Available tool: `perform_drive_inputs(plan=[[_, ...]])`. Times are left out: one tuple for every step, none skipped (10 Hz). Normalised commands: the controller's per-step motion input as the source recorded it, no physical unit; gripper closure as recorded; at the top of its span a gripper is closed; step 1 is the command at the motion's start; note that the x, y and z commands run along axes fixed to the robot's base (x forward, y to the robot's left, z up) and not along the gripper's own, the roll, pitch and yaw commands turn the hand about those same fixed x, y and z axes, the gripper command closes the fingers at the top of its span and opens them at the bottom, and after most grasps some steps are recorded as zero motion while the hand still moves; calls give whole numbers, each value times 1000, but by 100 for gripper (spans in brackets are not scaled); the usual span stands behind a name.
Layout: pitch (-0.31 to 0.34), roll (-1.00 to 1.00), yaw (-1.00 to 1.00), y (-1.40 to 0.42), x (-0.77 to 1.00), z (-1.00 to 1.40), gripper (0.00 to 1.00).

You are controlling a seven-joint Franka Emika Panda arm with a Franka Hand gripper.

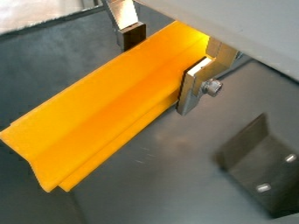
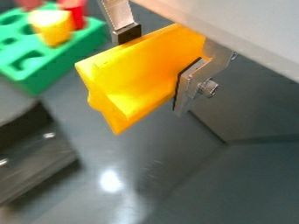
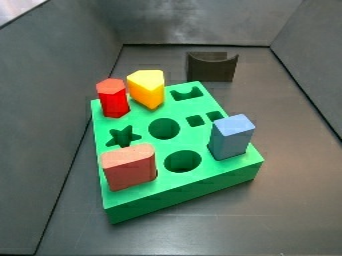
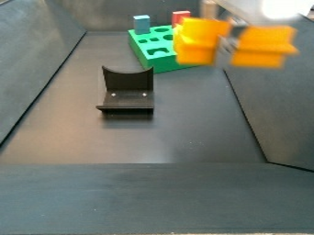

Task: Pick up the star object. Move up. Place the star object on the fixture. Regrasp the star object. Move to above the board. Insert the star object.
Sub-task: Place the star object on the fixture.

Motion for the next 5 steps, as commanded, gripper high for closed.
perform_drive_inputs(plan=[[38,-45,1000,-1000,942,231,100],[44,-47,1000,-1000,995,231,100],[50,-48,1000,-931,1000,206,100],[56,-50,1000,-837,1000,181,100],[64,-51,1000,-711,1000,158,100]])
